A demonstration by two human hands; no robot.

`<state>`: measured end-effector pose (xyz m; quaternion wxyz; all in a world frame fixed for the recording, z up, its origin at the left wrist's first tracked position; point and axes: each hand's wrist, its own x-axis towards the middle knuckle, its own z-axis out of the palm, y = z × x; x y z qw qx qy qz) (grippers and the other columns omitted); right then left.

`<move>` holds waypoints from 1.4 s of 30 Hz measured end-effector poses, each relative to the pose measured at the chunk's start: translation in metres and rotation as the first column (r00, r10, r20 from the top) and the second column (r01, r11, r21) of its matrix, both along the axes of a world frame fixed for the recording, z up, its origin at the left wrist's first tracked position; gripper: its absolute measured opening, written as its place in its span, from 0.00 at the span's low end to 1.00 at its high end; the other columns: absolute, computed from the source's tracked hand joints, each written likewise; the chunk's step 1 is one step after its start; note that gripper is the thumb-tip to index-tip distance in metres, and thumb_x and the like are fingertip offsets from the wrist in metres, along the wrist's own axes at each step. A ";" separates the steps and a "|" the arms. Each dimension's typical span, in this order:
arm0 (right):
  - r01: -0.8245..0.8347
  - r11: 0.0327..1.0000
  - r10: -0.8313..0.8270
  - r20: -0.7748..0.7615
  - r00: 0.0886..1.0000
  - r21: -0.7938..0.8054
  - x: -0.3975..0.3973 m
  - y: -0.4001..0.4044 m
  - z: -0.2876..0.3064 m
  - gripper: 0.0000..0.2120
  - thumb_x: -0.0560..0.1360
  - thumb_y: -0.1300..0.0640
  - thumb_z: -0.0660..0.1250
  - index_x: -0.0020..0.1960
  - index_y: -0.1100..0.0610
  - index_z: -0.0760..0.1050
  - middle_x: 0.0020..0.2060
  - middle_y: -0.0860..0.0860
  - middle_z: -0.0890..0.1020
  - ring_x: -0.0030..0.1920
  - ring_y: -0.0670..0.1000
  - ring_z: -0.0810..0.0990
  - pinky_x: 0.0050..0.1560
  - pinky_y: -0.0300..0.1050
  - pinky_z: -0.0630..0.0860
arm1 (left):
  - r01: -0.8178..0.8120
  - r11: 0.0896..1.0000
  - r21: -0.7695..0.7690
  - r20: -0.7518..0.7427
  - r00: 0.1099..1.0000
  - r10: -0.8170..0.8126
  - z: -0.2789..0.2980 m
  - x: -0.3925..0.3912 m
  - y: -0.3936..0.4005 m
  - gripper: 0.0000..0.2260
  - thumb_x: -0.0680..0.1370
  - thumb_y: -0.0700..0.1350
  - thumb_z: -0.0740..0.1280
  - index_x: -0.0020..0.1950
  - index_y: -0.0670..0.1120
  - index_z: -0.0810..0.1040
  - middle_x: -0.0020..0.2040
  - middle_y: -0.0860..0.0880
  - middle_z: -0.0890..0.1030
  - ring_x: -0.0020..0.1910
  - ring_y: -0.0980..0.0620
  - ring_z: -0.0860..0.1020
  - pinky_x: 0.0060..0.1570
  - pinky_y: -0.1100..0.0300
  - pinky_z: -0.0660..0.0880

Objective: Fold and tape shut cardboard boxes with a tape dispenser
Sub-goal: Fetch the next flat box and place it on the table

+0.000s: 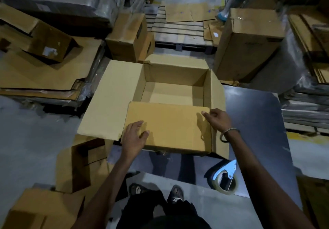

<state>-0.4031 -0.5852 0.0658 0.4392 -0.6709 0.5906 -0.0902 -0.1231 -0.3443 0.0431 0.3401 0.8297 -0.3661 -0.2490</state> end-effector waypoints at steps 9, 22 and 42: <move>-0.036 0.878 -0.091 -0.241 0.966 -0.478 0.076 -0.052 -0.028 0.21 0.76 0.41 0.72 0.63 0.52 0.80 0.59 0.55 0.76 0.62 0.57 0.73 0.57 0.53 0.76 | 0.135 0.985 0.112 0.634 0.753 -0.175 -0.030 0.047 -0.037 0.25 0.84 0.59 0.60 0.72 0.43 0.78 0.77 0.40 0.73 0.77 0.39 0.70 0.75 0.40 0.66; 0.396 0.909 -0.404 0.037 0.914 0.129 0.143 -0.267 -0.043 0.40 0.76 0.39 0.72 0.78 0.62 0.66 0.72 0.59 0.74 0.70 0.61 0.74 0.64 0.50 0.74 | -0.025 0.970 0.241 0.529 0.841 -0.110 -0.047 0.089 -0.060 0.45 0.76 0.73 0.61 0.86 0.48 0.56 0.85 0.39 0.56 0.84 0.39 0.56 0.80 0.34 0.55; -0.651 0.690 0.470 -0.488 0.735 -0.317 0.035 -0.130 -0.056 0.58 0.65 0.28 0.69 0.83 0.39 0.38 0.83 0.48 0.38 0.83 0.56 0.39 0.75 0.71 0.56 | -0.839 0.532 0.119 -0.040 0.531 0.847 -0.022 0.087 -0.003 0.39 0.81 0.55 0.72 0.82 0.36 0.59 0.78 0.30 0.65 0.76 0.29 0.67 0.74 0.37 0.65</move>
